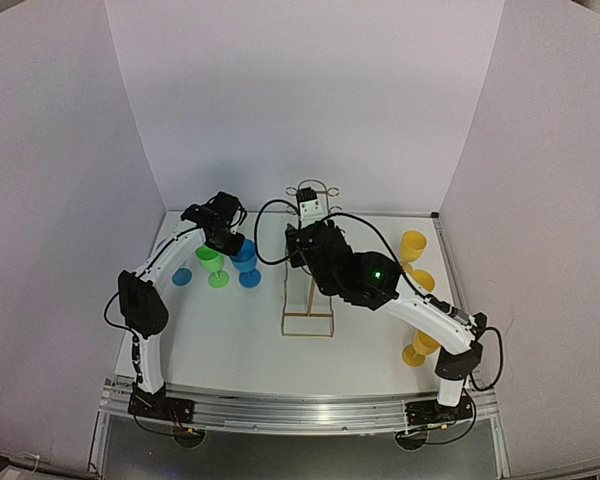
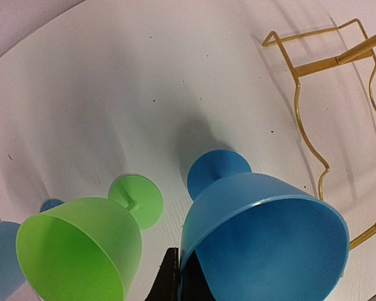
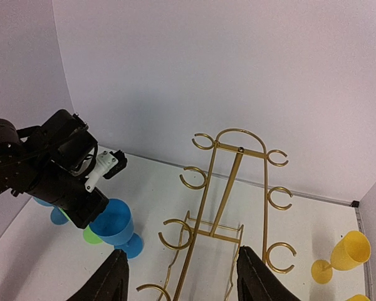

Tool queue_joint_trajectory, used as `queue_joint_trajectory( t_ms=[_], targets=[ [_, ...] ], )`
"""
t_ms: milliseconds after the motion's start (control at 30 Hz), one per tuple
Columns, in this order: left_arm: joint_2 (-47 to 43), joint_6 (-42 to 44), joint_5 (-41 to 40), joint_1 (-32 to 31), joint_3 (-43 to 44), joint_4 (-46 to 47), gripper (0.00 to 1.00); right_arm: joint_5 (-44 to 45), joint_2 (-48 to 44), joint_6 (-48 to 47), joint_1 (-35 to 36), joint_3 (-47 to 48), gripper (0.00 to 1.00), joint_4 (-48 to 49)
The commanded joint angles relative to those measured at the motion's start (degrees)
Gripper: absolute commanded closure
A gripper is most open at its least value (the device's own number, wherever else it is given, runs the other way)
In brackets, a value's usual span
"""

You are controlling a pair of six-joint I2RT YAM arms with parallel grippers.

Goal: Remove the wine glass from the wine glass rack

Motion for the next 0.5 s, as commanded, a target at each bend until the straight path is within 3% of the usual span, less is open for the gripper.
queue_joint_trajectory(
  t_ms=[0, 467],
  targets=[
    [2.1, -1.1, 1.7, 0.0, 4.0, 1.0, 1.0, 1.2, -2.5, 0.5, -0.1, -0.5, 0.46, 0.8],
    [5.2, -1.4, 2.2, 0.0, 3.6, 1.1, 1.0, 0.7, -3.1, 0.5, -0.1, -1.0, 0.45, 0.9]
  ],
)
